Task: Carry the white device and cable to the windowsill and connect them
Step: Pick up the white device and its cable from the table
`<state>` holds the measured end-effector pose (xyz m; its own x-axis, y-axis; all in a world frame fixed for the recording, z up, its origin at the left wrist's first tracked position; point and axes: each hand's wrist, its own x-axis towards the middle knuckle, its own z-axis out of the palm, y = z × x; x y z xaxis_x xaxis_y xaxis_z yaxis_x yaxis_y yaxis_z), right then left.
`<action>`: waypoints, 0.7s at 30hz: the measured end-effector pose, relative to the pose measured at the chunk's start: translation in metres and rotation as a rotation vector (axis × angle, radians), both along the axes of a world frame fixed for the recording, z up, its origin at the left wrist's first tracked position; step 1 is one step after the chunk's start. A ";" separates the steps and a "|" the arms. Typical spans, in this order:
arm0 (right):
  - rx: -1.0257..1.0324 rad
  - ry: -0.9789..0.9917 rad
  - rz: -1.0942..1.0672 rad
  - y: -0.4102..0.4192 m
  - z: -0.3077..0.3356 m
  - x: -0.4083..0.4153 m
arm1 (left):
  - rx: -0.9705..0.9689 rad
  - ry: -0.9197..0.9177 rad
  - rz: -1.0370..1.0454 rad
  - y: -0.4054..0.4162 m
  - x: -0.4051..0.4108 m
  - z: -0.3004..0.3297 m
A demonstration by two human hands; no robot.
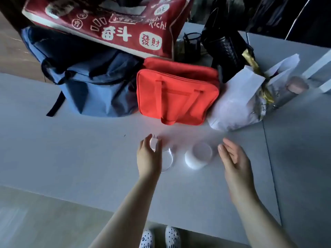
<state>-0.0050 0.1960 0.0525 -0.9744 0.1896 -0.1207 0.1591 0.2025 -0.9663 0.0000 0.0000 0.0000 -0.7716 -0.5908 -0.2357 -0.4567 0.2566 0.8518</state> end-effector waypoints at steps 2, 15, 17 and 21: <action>-0.007 -0.031 -0.011 0.003 -0.017 -0.003 | -0.083 0.013 0.021 0.004 -0.008 -0.018; 0.003 -0.048 0.050 -0.014 -0.076 0.004 | -0.514 -0.037 0.108 0.028 -0.023 -0.077; 0.055 -0.013 0.060 -0.020 -0.077 0.005 | -0.480 0.027 0.091 0.025 -0.022 -0.078; 0.146 0.025 0.031 -0.029 -0.081 0.002 | -0.377 0.115 0.062 0.019 -0.019 -0.075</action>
